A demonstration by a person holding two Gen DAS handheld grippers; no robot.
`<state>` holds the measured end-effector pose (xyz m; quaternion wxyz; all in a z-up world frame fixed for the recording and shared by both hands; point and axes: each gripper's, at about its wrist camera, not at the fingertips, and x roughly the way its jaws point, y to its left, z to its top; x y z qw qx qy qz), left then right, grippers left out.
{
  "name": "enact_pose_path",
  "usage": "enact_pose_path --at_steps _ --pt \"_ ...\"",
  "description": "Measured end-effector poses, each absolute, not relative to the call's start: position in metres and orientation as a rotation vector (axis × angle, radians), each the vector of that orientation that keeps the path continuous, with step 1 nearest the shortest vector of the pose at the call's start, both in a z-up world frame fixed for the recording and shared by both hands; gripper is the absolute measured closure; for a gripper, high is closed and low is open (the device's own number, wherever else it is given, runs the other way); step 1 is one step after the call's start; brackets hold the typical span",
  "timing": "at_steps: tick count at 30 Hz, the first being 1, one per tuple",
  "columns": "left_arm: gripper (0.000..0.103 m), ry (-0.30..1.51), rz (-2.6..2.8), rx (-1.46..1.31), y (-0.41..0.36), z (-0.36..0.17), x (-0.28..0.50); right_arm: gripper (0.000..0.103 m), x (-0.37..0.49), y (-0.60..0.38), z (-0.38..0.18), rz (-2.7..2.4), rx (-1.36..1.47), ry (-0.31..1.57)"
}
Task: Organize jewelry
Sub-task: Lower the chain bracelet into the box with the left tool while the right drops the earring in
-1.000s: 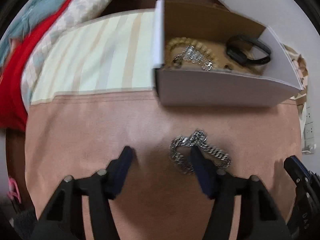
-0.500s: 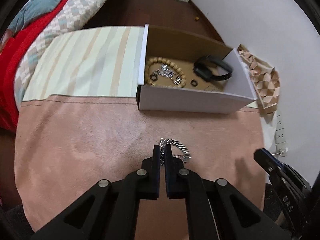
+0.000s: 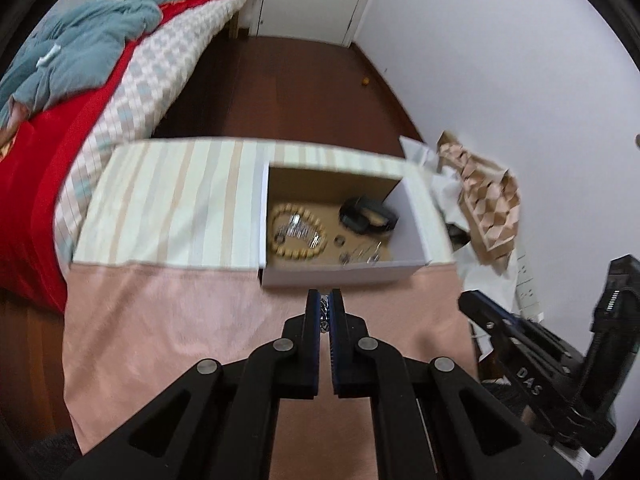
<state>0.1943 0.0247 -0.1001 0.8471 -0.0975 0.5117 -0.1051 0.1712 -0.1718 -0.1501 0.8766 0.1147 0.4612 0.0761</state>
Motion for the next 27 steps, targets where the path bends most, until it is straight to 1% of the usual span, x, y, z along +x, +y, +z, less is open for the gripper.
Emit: enact_pose_path --at_steps 6,10,19,27 --pt "0.102 1.013 -0.254 -0.189 0.020 -0.061 0.222 0.094 0.206 -0.169 -0.112 0.199 0.226 0.910" --pt "0.102 1.007 -0.264 -0.172 0.015 -0.056 0.251 0.094 0.245 -0.166 -0.107 0.215 0.209 0.931" --pt "0.102 1.124 -0.324 -0.198 0.005 -0.093 0.303 0.094 0.306 -0.166 -0.128 0.244 0.197 1.039" --pt "0.101 1.227 -0.373 -0.226 -0.013 -0.124 0.316 0.094 0.338 -0.170 -0.153 0.255 0.221 1.119"
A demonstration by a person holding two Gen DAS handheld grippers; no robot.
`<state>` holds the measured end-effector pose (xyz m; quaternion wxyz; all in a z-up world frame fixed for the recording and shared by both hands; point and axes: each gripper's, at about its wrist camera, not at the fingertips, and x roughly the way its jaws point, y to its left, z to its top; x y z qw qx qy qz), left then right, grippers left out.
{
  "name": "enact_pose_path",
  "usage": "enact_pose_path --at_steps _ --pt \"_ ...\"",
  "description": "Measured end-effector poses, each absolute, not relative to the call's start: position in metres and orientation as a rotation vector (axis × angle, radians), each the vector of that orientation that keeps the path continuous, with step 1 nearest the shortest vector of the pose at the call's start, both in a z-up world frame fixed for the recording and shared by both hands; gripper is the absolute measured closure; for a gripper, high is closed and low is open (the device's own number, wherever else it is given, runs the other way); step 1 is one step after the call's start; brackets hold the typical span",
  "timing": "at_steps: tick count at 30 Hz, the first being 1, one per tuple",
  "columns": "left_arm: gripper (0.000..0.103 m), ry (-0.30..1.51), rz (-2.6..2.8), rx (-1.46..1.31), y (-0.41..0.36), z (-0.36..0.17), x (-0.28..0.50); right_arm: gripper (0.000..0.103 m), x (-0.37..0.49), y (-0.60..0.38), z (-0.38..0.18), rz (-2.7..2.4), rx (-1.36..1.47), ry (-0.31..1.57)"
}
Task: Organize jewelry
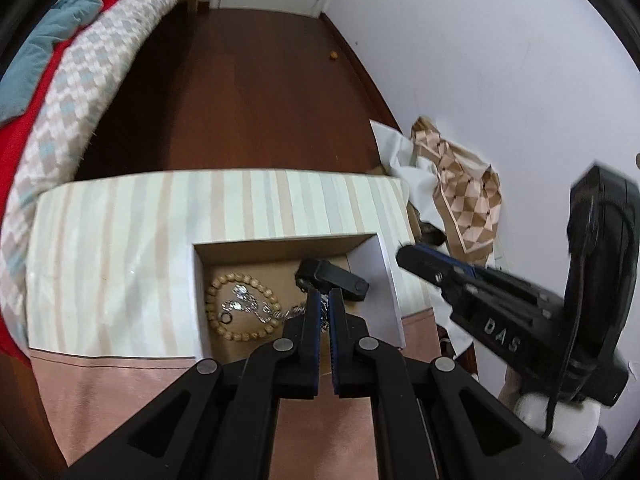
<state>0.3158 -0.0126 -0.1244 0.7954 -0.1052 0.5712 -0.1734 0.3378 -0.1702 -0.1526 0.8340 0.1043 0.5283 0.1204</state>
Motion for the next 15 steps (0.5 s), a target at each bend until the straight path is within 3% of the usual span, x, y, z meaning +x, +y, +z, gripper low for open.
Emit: enact_pose_path --at_steps 6,7,8,9,10,12,15 --pt "0.092 1.272 -0.252 -0.172 -0.010 -0.131 0.320 0.094 0.356 -0.166 -0.165 0.266 0.215 1.191" --pt "0.081 1.271 -0.222 -0.155 -0.009 -0.131 0.319 0.093 0.360 -0.167 -0.168 0.262 0.216 1.211" --pt "0.060 1.261 -0.201 -0.142 -0.008 -0.131 0.318 0.093 0.362 -0.166 -0.170 0.254 0.203 1.224" --pt "0.047 1.250 -0.175 -0.129 -0.005 -0.130 0.317 0.091 0.363 -0.165 -0.172 0.247 0.193 1.232" --pt "0.030 1.231 -0.146 -0.120 -0.001 -0.128 0.315 0.087 0.363 -0.165 -0.172 0.238 0.191 1.230" --pt "0.028 1.184 -0.102 -0.097 0.006 -0.124 0.311 0.057 0.363 -0.169 -0.170 0.227 0.204 1.221" --pt "0.026 1.169 -0.065 -0.087 0.016 -0.121 0.308 0.051 0.361 -0.175 -0.165 0.222 0.226 1.209"
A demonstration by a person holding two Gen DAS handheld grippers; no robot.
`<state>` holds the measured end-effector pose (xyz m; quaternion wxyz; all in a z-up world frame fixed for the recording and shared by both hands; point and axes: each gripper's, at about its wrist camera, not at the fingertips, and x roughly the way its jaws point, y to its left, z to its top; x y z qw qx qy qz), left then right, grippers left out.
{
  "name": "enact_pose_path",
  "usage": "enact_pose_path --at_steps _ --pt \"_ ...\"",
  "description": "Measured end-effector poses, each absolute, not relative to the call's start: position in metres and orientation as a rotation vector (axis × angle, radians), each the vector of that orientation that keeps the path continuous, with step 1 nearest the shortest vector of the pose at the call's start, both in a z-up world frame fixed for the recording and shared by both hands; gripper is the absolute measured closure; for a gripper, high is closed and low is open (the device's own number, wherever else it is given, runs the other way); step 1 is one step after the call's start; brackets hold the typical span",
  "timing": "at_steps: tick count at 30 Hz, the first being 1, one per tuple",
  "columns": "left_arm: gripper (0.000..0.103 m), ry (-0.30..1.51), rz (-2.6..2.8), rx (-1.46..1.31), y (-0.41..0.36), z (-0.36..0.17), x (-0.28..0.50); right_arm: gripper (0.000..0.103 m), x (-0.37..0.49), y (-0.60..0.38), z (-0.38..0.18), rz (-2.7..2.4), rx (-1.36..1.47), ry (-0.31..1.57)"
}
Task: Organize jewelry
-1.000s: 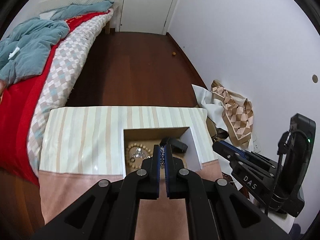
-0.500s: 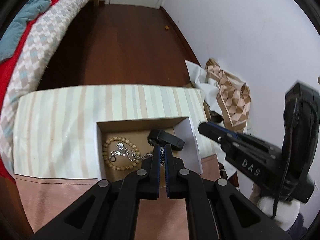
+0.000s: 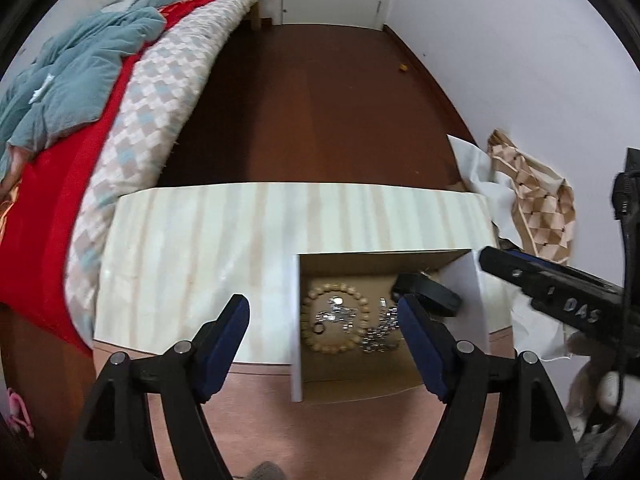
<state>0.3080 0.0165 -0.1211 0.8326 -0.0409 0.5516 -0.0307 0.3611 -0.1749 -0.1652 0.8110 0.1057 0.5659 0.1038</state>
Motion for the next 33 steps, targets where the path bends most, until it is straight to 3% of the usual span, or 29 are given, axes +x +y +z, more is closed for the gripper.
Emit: enact_pose_path --at_steps 2,4,5,6,8,10,12,23,33 --pt "0.011 1.148 -0.033 -0.073 0.022 -0.119 0.304 0.051 0.358 -0.178 -0.160 0.204 0.218 1.197" --pt "0.005 1.129 0.000 -0.058 0.027 -0.117 0.298 0.050 0.354 -0.177 -0.155 0.184 0.184 1.183" --pt "0.003 1.125 0.013 -0.052 0.027 -0.118 0.297 0.042 0.351 -0.175 -0.153 0.166 0.154 1.180" --pt "0.000 1.122 0.026 -0.043 0.027 -0.118 0.294 0.026 0.347 -0.172 -0.152 0.149 0.123 1.179" --pt "0.000 1.122 0.052 -0.030 0.030 -0.121 0.289 0.009 0.337 -0.166 -0.151 0.094 0.037 1.173" --pt "0.000 1.123 0.061 -0.024 0.030 -0.124 0.284 0.009 0.325 -0.160 -0.153 0.056 -0.021 1.167" --pt "0.000 1.131 0.071 -0.016 0.031 -0.128 0.277 0.000 0.312 -0.155 -0.160 0.021 -0.057 1.182" --pt "0.000 1.100 0.102 -0.002 0.027 -0.112 0.234 0.000 0.255 -0.147 -0.145 -0.043 -0.068 1.136" --pt "0.000 0.980 0.129 -0.021 0.026 -0.054 0.167 0.000 0.185 -0.150 -0.072 -0.053 -0.057 0.995"
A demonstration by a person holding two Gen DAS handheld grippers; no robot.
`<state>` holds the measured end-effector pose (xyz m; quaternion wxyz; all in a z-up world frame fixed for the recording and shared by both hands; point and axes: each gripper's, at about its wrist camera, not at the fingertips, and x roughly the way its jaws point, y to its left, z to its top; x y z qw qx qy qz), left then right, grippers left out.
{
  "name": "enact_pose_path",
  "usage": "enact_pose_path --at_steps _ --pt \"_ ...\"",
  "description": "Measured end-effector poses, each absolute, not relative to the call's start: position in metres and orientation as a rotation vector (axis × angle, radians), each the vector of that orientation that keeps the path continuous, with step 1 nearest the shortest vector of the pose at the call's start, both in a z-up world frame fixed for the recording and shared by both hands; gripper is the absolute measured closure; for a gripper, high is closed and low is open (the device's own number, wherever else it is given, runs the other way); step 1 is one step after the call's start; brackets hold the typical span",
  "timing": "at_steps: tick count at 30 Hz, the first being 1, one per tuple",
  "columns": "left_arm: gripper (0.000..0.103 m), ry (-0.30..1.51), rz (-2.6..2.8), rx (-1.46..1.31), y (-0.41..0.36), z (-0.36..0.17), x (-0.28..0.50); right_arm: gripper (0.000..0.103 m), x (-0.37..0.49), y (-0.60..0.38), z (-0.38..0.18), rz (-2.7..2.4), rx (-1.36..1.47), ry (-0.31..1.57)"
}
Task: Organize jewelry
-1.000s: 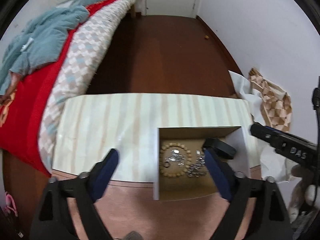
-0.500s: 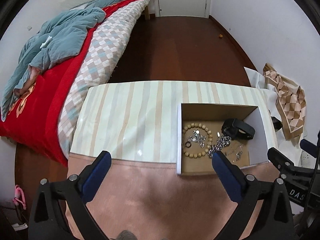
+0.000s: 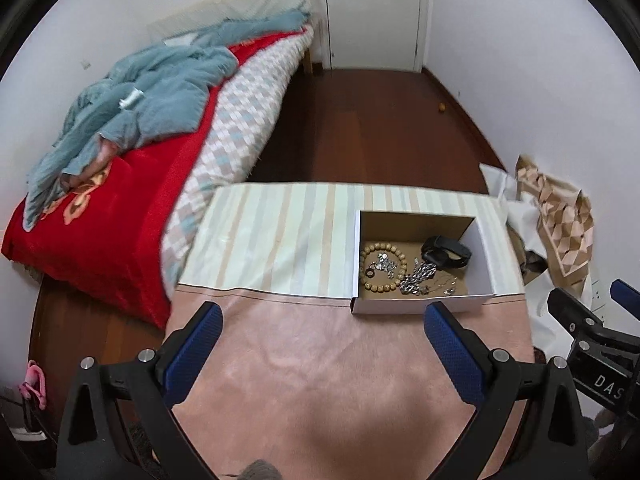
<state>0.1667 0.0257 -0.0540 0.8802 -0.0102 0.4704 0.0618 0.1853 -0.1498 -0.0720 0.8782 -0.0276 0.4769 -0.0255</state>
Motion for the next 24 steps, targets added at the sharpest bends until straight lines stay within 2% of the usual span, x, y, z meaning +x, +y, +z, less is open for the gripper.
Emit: enact_pose_path --at_steps 15,24 --pt "0.000 0.820 0.116 -0.022 0.024 0.039 0.066 0.000 0.070 -0.151 0.040 -0.036 -0.046 0.797" --pt "0.000 0.791 0.108 -0.045 0.026 0.064 0.031 0.000 0.017 -0.150 0.081 -0.042 -0.048 0.719"
